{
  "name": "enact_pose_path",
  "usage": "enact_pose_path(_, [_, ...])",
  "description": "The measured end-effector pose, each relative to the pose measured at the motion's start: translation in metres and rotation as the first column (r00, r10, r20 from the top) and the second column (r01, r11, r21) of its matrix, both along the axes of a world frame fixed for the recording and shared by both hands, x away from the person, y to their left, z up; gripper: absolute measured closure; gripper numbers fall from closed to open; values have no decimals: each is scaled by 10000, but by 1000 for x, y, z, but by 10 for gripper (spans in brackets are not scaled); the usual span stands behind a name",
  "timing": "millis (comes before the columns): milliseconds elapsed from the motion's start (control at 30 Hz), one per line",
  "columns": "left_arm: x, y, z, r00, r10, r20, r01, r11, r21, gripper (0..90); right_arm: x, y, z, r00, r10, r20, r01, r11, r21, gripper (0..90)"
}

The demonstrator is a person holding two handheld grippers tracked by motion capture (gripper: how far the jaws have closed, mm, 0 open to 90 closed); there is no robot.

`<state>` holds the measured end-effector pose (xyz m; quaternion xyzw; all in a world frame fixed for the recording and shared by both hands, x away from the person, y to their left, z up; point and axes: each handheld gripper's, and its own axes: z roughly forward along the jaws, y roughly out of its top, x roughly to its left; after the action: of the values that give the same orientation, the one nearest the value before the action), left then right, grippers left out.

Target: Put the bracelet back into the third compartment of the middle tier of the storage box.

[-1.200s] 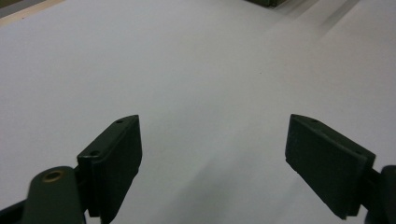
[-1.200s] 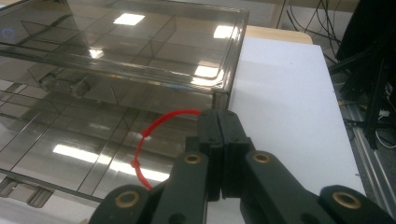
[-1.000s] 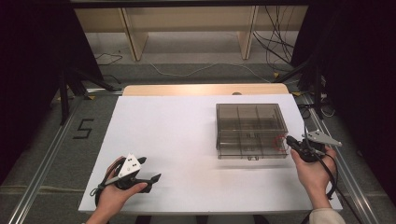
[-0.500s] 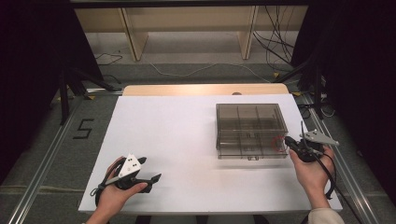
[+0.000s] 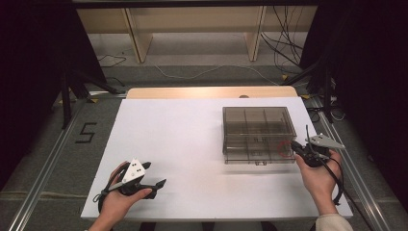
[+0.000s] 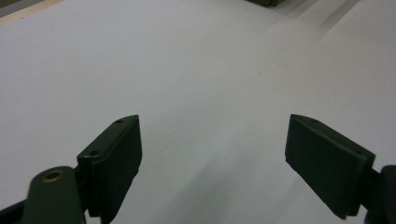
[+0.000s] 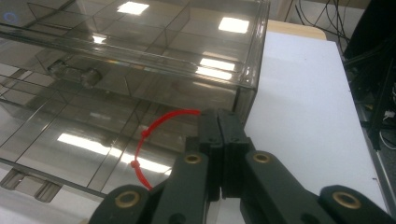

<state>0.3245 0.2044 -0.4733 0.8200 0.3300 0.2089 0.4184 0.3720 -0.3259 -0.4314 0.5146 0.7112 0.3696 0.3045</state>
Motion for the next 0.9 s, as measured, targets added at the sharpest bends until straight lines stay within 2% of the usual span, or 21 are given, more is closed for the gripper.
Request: enact_pose_path(900, [0,0,0,10000,-25,4,25,10000,7,187,3,5,-3,9997,164,-153,-167,9996,-218,896])
